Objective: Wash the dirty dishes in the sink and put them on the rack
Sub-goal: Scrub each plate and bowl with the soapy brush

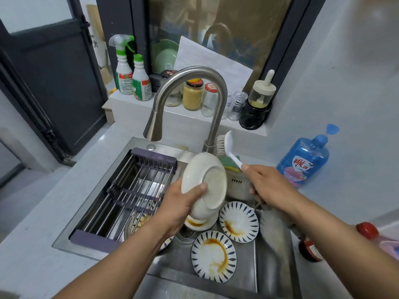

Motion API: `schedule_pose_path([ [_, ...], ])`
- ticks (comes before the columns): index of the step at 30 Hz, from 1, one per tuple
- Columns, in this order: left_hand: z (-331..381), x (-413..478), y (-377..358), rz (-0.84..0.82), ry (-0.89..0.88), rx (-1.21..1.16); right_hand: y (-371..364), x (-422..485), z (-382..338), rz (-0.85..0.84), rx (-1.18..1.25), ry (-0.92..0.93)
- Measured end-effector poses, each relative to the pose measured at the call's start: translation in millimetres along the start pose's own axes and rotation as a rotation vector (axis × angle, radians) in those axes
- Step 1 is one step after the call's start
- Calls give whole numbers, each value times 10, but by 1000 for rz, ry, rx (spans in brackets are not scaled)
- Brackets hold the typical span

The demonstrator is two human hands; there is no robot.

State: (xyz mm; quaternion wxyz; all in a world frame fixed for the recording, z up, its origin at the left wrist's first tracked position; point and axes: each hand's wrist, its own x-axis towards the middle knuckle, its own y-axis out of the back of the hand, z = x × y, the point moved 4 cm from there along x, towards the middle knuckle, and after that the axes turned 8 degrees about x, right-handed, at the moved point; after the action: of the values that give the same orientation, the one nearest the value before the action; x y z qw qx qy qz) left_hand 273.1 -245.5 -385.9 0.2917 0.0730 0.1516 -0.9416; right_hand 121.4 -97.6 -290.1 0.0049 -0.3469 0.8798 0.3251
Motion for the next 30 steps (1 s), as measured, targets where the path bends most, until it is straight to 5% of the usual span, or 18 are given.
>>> schedule_pose_path([
  [3, -220, -70, -179, -48, -120, 498, -239, 91, 166, -22, 160, -127],
  [8, -602, -162, -340, 47, -219, 795, -704, 165, 531, -114, 305, -334],
  [20, -1341, 20, -52, 315, -43, 1073, -1780, 459, 1073, -224, 488, -458],
  [30, -1653, 125, 130, 382, 104, 1179, -2090, 564, 1256, -266, 508, -514],
])
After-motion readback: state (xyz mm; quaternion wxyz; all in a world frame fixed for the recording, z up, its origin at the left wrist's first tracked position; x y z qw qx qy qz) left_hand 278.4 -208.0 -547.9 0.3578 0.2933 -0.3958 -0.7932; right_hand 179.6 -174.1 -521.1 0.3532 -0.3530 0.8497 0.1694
